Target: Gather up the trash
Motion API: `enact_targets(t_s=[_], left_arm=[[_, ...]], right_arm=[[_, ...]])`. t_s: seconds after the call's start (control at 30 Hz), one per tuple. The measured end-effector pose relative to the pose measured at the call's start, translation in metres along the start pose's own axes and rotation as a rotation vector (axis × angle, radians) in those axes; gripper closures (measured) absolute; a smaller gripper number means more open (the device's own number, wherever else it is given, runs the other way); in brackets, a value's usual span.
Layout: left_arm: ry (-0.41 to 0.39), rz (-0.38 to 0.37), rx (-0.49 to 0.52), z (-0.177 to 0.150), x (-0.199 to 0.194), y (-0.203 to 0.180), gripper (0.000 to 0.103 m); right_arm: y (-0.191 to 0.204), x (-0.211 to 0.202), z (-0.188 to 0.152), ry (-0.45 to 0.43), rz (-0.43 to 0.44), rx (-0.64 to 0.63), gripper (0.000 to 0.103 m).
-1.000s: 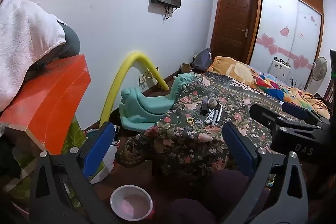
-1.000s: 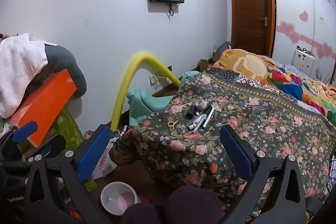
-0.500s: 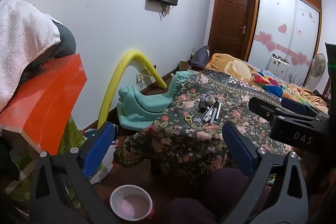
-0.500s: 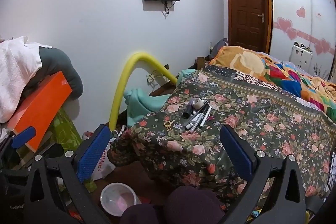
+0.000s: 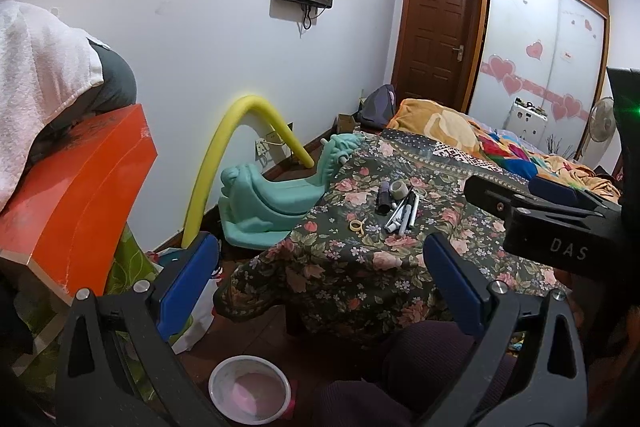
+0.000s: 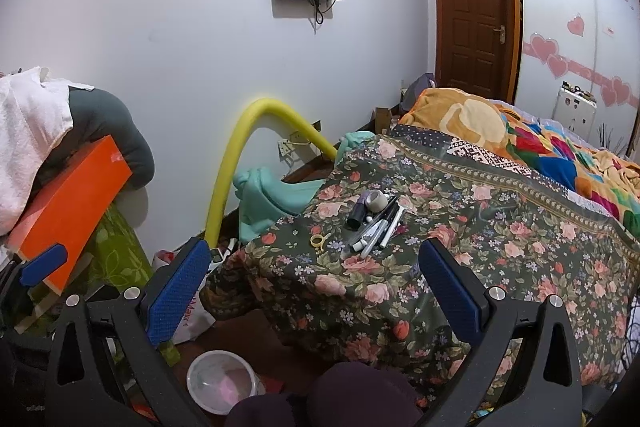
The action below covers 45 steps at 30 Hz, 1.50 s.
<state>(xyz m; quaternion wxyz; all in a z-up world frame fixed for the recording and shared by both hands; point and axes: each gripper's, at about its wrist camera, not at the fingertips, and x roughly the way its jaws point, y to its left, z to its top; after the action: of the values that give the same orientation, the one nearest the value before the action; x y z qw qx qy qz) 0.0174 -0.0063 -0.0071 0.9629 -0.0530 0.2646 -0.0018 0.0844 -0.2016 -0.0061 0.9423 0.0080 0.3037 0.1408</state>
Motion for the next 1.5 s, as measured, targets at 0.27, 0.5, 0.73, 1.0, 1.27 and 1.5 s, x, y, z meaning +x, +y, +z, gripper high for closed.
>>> enact_targets(t_s=[0.27,0.5,0.73,1.0,1.27,1.5], left_arm=[[-0.001,0.009,0.006,0.003,0.007,0.004,0.0],[-0.006,0.014,-0.001,0.005,0.011,0.007,0.0],[0.005,0.015,-0.01,0.006,0.014,0.01,0.0],[0.004,0.018,-0.013,0.006,0.015,0.012,0.0],[-0.005,0.024,-0.015,0.005,0.012,0.011,0.0],[-0.005,0.026,-0.015,0.005,0.011,0.01,0.0]], right_arm=[[0.003,0.011,0.003,0.021,0.01,-0.011,0.0],[0.007,0.017,0.006,0.035,0.012,-0.014,0.0],[0.006,0.02,0.006,0.053,0.014,-0.008,0.0],[0.005,0.019,0.006,0.052,0.011,-0.012,0.0],[0.007,0.016,0.006,0.048,0.014,-0.027,0.0],[0.007,0.015,0.006,0.057,0.03,-0.011,0.0]])
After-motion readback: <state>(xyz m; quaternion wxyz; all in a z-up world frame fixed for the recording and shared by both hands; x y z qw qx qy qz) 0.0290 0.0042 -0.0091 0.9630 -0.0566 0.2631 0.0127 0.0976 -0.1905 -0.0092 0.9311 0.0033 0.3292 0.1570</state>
